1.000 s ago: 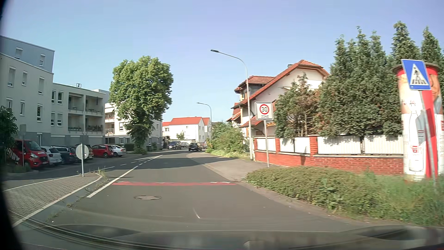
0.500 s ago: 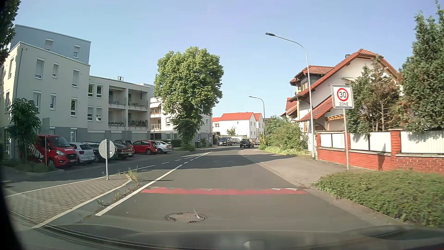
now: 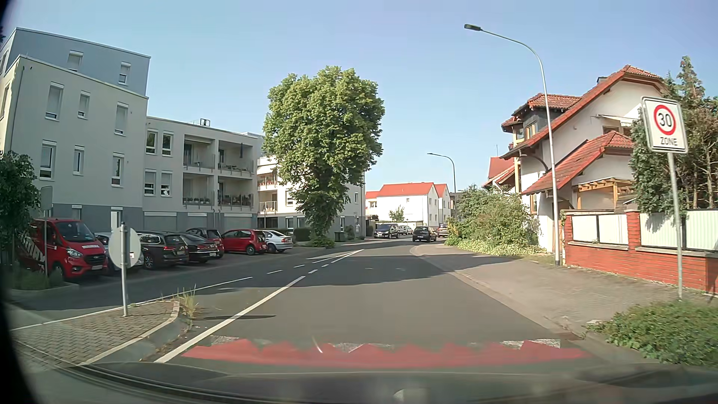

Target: Follow the waypoints while adhering to traffic rules and regulations

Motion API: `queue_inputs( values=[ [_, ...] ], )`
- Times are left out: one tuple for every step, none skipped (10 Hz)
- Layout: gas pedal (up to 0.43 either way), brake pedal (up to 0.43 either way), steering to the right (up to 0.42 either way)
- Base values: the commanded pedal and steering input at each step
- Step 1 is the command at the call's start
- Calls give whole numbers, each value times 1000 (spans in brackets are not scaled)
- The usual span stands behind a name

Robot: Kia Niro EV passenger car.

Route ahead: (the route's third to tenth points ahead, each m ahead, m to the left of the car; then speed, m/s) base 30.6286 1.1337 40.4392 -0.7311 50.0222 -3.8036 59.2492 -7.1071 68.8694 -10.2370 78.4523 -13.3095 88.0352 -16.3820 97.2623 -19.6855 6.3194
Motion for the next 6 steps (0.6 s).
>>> queue_inputs(
  values=[
    [287,30,-2],
    [287,30,-1],
    [287,30,-1],
    [287,30,-1],
    [287,30,0],
    [280,30,0]
  ],
)
